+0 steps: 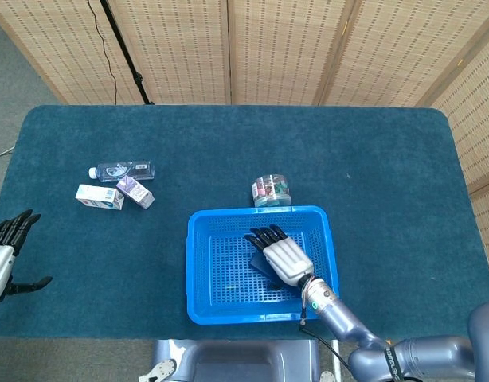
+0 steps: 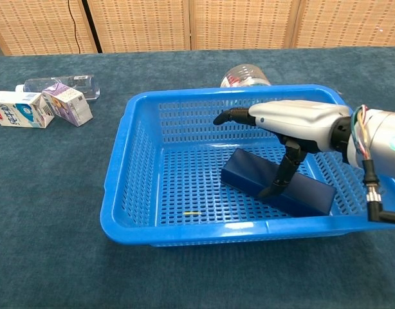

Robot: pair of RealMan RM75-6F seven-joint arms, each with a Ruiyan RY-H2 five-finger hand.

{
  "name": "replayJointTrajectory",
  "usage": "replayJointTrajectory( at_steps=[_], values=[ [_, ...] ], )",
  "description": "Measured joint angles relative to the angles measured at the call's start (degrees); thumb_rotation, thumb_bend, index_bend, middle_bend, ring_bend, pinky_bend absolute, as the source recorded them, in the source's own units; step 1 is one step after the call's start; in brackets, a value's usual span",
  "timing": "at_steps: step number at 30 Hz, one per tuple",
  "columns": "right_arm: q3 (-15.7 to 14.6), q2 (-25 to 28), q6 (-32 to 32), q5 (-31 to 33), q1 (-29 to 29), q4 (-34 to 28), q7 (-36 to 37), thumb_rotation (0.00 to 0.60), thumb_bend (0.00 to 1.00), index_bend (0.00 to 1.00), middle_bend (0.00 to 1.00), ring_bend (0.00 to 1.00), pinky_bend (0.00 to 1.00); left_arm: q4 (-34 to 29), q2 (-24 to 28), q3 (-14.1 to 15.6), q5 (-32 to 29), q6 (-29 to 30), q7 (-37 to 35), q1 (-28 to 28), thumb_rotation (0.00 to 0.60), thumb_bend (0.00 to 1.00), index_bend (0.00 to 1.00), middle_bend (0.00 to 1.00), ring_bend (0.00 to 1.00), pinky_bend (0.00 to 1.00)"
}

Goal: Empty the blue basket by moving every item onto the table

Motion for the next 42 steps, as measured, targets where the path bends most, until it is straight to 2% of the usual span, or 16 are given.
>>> replayJointTrajectory(
  at_steps=[3, 5, 7, 9, 11, 12, 14, 17, 23, 32, 37, 42],
  values=[
    [0.02, -0.15, -0.09, 0.9, -0.56, 0.9, 0.09, 0.6, 0.0, 0.01, 0.05, 0.03, 0.22, 0.04, 0.01, 0.03, 0.05, 0.03, -0.09, 0.02, 0.6, 0.03, 0.0, 0.0, 0.0, 0.0],
    [0.06, -0.15, -0.36, 1.57, -0.83, 1.46, 0.37, 0.6, 0.0, 0.04, 0.1, 0.15, 0.41, 0.06, 0.02, -0.01, -0.06, -0.05, -0.16, -0.02, 0.6, 0.03, 0.0, 0.0, 0.0, 0.0],
    [0.14, -0.14, -0.81, 2.09, -1.15, 2.46, 0.8, 0.6, 0.0, 0.11, 0.18, 0.26, 0.53, 0.05, 0.02, -0.04, -0.17, -0.16, -0.16, -0.07, 0.6, 0.03, 0.0, 0.0, 0.0, 0.0],
    [0.25, -0.22, -1.13, 2.2, -1.52, 3.32, 1.57, 0.6, 0.0, 0.17, 0.27, 0.35, 0.6, -0.01, 0.0, -0.07, -0.28, -0.34, -0.05, -0.17, 0.6, 0.03, 0.0, 0.0, 0.0, 0.0],
    [0.32, -0.38, -1.32, 2.05, -1.89, 4.01, 2.44, 0.6, 0.08, 0.24, 0.36, 0.44, 0.66, -0.07, -0.03, -0.07, -0.4, -0.49, 0.14, -0.23, 0.6, 0.03, 0.0, 0.0, 0.0, 0.0],
    [0.29, -0.49, -1.56, 1.87, -2.13, 4.62, 2.83, 0.6, 0.16, 0.27, 0.4, 0.48, 0.69, -0.12, -0.07, -0.07, -0.48, -0.57, 0.29, -0.27, 0.6, 0.03, 0.0, 0.0, 0.0, 0.0],
    [0.21, -0.64, -1.97, 1.54, -2.49, 5.42, 3.21, 0.6, 0.38, 0.37, 0.48, 0.56, 0.76, -0.2, -0.12, -0.07, -0.57, -0.66, 0.51, -0.32, 0.6, 0.03, 0.0, 0.0, 0.0, 0.0],
    [0.3, -1.04, -1.75, 0.34, -3.04, 6.06, 4.08, 0.6, 0.58, 0.42, 0.53, 0.61, 0.79, -0.26, -0.21, -0.09, -0.74, -0.75, 0.76, -0.36, 0.6, 0.03, 0.0, 0.0, 0.0, 0.0],
    [0.68, -1.4, 1.58, -5.83, -4.68, 6.07, 6.71, 0.6, 0.76, 0.43, 0.54, 0.61, 0.79, -0.42, -0.39, -0.2, -1.23, -1.08, 1.4, -0.56, 0.6, 0.03, 0.0, 0.0, 0.0, 0.0],
    [2.87, 4.15, 7.39, -16.07, -6.69, -3.36, 9.16, 0.6, 0.79, 0.44, 0.54, 0.61, 0.79, -0.72, -0.38, 0.01, -0.85, -0.81, 1.62, -0.41, 0.6, 0.03, 0.0, 0.0, 0.0, 0.0],
    [6.9, 8.04, 10.07, -17.49, -7.1, -7.29, 8.2, 0.6, 0.79, 0.44, 0.54, 0.61, 0.79, -0.72, -0.22, 0.24, -0.39, -0.56, 1.24, -0.19, 0.6, 0.03, 0.0, 0.0, 0.0, 0.0],
    [12.76, 10.53, 11.69, -15.01, -6.46, -5.14, 5.7, 0.6, 0.79, 0.44, 0.54, 0.61, 0.79, -0.71, -0.02, 0.45, 0.15, -0.36, 0.7, -0.04, 0.6, 0.03, 0.0, 0.0, 0.0, 0.0]
  ],
)
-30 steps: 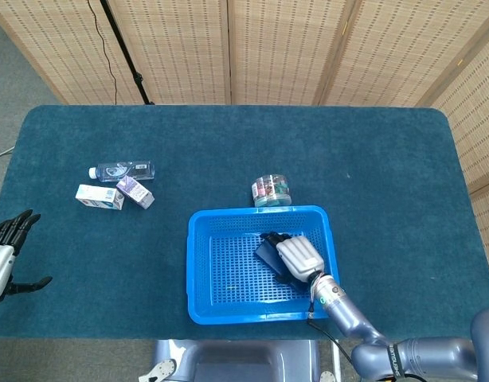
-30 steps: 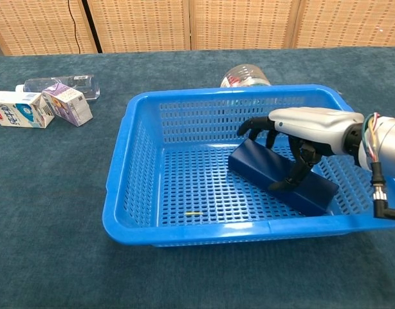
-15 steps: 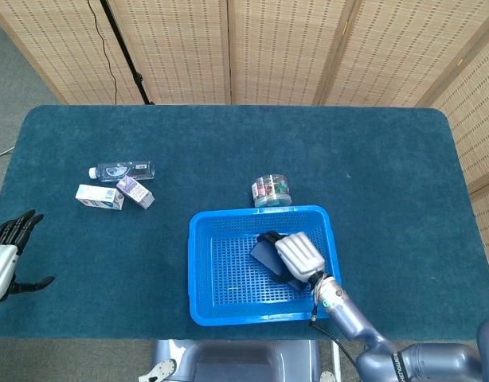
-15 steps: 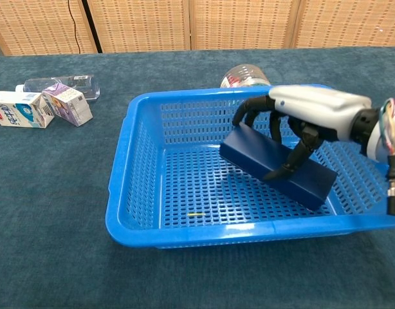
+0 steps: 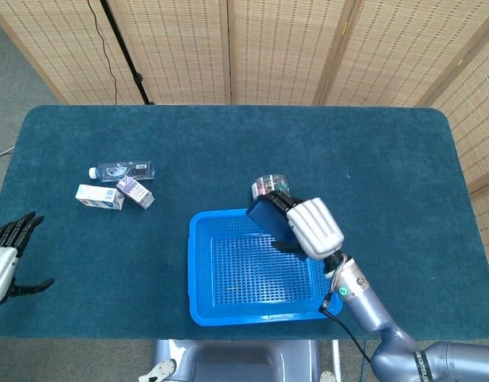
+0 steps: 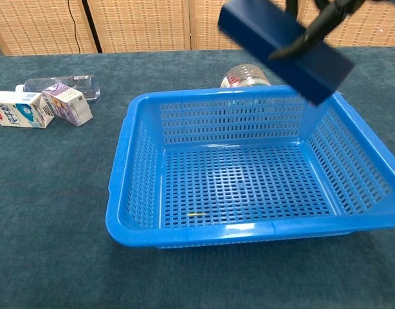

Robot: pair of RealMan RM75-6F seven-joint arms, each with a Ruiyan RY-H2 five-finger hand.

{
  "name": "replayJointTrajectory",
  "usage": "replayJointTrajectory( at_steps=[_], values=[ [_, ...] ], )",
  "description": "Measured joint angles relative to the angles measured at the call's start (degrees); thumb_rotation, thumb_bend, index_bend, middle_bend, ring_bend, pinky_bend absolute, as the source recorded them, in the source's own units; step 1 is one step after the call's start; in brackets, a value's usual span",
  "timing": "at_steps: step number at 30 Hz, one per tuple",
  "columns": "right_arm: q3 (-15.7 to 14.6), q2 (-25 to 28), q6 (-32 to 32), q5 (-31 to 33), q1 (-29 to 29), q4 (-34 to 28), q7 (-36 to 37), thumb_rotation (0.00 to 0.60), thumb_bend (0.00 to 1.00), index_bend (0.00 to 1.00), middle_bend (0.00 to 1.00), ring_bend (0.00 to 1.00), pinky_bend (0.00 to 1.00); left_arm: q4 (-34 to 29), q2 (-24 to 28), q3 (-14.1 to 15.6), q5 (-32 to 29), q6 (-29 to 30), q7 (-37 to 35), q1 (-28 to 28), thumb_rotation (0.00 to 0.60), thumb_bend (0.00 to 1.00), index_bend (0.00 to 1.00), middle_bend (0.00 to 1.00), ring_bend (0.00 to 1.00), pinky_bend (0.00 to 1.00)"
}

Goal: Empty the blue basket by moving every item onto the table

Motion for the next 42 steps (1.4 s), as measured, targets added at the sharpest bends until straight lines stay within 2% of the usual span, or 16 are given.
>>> replayJointTrajectory(
  at_steps=[3, 7, 14, 19, 21, 22, 23, 25, 26, 28, 35, 38, 42],
  values=[
    [2.12, 1.01, -1.36, 4.36, 0.88, 5.96, -0.88, 0.6, 0.79, 0.45, 0.55, 0.61, 0.79, 0.04, 0.03, -0.02, -0.07, -0.02, -0.05, -0.01, 0.6, 0.03, 0.0, 0.0, 0.0, 0.0],
    [3.33, 1.7, -4.76, 8.74, 1.92, 15.34, -1.05, 0.6, 0.79, 0.45, 0.54, 0.61, 0.79, 0.01, -0.05, -0.04, -0.24, -0.15, 0.18, -0.07, 0.6, 0.03, 0.0, 0.0, 0.0, 0.0],
    [2.72, -0.21, -12.83, 11.64, 3.5, 32.42, 1.89, 0.6, 0.79, 0.43, 0.54, 0.61, 0.79, -0.23, -0.56, -0.2, -1.06, -0.54, 1.74, -0.32, 0.6, 0.03, 0.0, 0.0, 0.0, 0.0],
    [1.64, -4.55, -21.07, 13.39, 4.45, 45.37, 7.24, 0.6, 0.79, 0.4, 0.51, 0.58, 0.78, -0.36, -1.11, -0.55, -2.73, -1.65, 3.47, -0.89, 0.6, 0.03, 0.0, 0.0, 0.0, 0.0],
    [0.97, -6.38, -24.56, 13.12, 4.79, 48.93, 11.29, 0.6, 0.67, 0.29, 0.42, 0.48, 0.73, -0.45, -1.29, -0.67, -3.37, -2.03, 4.31, -1.11, 0.6, 0.03, 0.0, 0.0, 0.0, 0.0],
    [0.7, -6.73, -25.5, 12.87, 4.89, 49.65, 12.26, 0.6, 0.5, 0.17, 0.31, 0.36, 0.63, -0.5, -1.36, -0.72, -3.61, -2.14, 4.59, -1.18, 0.6, 0.03, 0.0, 0.0, 0.0, 0.0],
    [0.21, -7.17, -26.93, 12.36, 5.06, 50.69, 13.5, 0.6, 0.27, 0.07, 0.18, 0.22, 0.5, -0.54, -1.5, -0.77, -3.81, -2.2, 4.87, -1.24, 0.6, 0.03, 0.0, 0.0, 0.0, 0.0],
    [-1.26, -8.07, -29.77, 10.65, 5.52, 52.63, 14.79, 0.6, 0.05, 0.0, 0.04, 0.05, 0.31, -0.53, -1.67, -0.83, -4.07, -2.25, 5.25, -1.29, 0.6, 0.03, 0.0, 0.0, 0.0, 0.0],
    [-1.7, -8.31, -30.41, 9.96, 5.66, 53.0, 14.76, 0.6, 0.0, 0.0, 0.0, 0.01, 0.24, -0.53, -1.76, -0.86, -4.24, -2.31, 5.44, -1.33, 0.6, 0.03, 0.0, 0.0, 0.0, 0.0],
    [-1.94, -8.5, -30.39, 9.24, 5.84, 52.93, 14.43, 0.6, 0.0, 0.0, 0.0, 0.0, 0.19, -0.54, -1.83, -0.89, -4.42, -2.44, 5.56, -1.39, 0.6, 0.03, 0.0, 0.0, 0.0, 0.0],
    [-1.05, -6.06, -26.14, 8.18, 5.36, 46.47, 13.89, 0.6, 0.0, 0.0, 0.0, 0.0, 0.15, -0.56, -1.89, -0.9, -4.41, -2.46, 5.69, -1.44, 0.6, 0.03, 0.0, 0.0, 0.0, 0.0],
    [-1.0, -3.28, -22.06, 6.81, 3.8, 40.2, 13.29, 0.6, 0.0, 0.0, 0.0, 0.0, 0.12, -0.49, -2.03, -0.61, -3.39, -1.09, 5.77, -0.8, 0.6, 0.03, 0.0, 0.0, 0.0, 0.0],
    [-2.98, 0.72, -10.45, 0.74, -1.83, 28.9, 13.43, 0.6, 0.0, 0.0, 0.0, 0.0, 0.09, 0.47, -3.51, -0.09, -1.89, 3.09, 7.21, 1.12, 0.6, 0.03, 0.0, 0.0, 0.0, 0.0]
  ],
)
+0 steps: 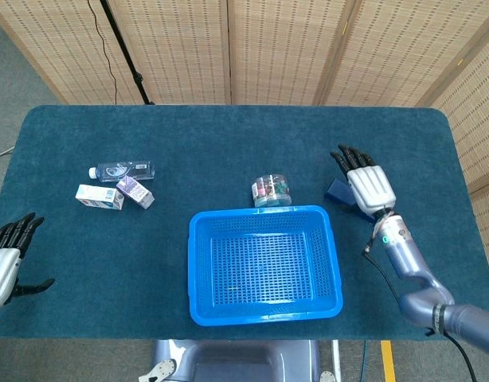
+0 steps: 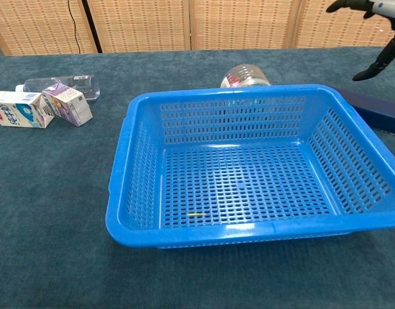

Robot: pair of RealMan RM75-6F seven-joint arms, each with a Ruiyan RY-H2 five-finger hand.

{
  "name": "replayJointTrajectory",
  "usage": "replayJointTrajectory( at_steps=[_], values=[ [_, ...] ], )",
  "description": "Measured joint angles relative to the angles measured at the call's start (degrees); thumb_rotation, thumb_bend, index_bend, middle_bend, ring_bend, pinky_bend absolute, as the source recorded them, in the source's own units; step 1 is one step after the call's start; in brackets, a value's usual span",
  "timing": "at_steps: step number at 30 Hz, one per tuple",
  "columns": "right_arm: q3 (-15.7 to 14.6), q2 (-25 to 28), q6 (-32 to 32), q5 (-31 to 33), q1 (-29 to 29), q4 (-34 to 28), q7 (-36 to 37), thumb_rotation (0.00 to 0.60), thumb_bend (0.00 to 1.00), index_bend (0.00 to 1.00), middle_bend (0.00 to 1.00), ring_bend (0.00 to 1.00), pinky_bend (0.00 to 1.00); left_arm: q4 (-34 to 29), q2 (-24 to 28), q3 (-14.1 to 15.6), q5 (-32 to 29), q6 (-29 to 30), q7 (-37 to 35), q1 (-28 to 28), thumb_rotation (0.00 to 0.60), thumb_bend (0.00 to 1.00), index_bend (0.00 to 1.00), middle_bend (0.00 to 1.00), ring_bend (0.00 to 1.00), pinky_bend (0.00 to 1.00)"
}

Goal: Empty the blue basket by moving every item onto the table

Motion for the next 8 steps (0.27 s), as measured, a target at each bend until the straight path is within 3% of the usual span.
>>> replayJointTrajectory(
  at_steps=[3, 8],
  values=[
    [-2.5, 2.24, 9.87, -5.79, -5.53, -3.89, 0.82, 0.6, 0.0, 0.0, 0.0, 0.0, 0.05, 1.86, -2.37, 0.04, 0.98, 4.34, 0.89, 1.83, 0.6, 0.03, 0.0, 0.0, 0.0, 0.0],
    [-7.14, 3.87, 22.21, -14.45, -14.76, -3.75, 3.3, 0.6, 0.0, 0.0, 0.0, 0.0, 0.03, 6.01, -5.01, 0.63, 1.94, 7.04, -0.55, 4.19, 0.6, 0.03, 0.0, 0.0, 0.0, 0.0]
  ],
)
